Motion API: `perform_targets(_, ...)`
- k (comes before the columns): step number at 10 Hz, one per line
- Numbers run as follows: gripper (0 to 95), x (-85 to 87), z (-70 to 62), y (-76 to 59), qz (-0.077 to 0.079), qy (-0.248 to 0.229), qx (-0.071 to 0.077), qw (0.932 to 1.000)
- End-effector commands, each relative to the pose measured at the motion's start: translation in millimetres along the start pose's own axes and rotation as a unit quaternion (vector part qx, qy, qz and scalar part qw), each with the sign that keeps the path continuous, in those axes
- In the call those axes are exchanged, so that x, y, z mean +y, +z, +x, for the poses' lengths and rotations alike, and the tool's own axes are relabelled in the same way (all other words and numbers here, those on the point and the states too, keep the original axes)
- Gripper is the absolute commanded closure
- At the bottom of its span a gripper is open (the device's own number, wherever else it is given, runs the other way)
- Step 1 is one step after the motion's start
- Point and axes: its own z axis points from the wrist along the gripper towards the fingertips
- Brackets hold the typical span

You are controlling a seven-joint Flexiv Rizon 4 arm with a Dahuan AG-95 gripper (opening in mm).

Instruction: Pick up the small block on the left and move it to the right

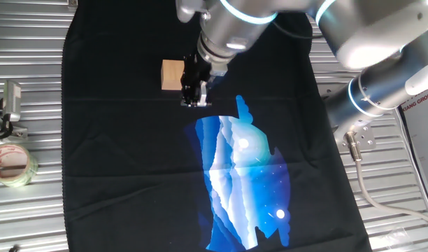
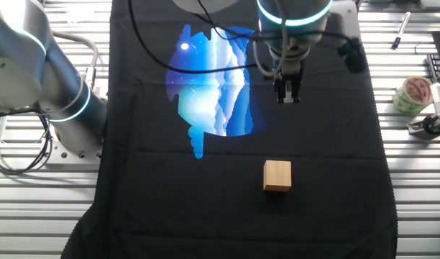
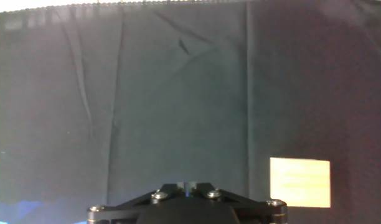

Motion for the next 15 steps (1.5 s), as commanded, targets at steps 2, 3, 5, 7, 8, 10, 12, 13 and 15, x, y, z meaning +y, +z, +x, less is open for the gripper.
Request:
perform_targets(2,95.0,0.6,-1.3,0.3,0.006,0.024,0.005,0.9997)
perform_targets(3,95.0,0.6,-1.3,0.4,0.008,0.027,0.006,0.9996)
perform_targets(5,95.0,0.5,-1.1,0.8,0.007,0.029,0.006,0.9995)
perform_targets(7,95.0,0.6,-1.1,0.5,0.005,0.025,0.011,0.9996)
perform_targets(8,95.0,0.6,-1.1,0.3,0.004,0.023,0.013,0.9996)
perform_targets(10,95.0,0.6,-1.1,0.3,0.001,0.023,0.013,0.9997)
perform_targets(12,95.0,0.6,-1.1,0.3,0.001,0.031,0.012,0.9994)
perform_targets(13,95.0,0.6,-1.1,0.3,0.001,0.037,0.013,0.9992)
perform_targets(15,95.0,0.6,-1.1,0.3,0.001,0.040,0.020,0.9990)
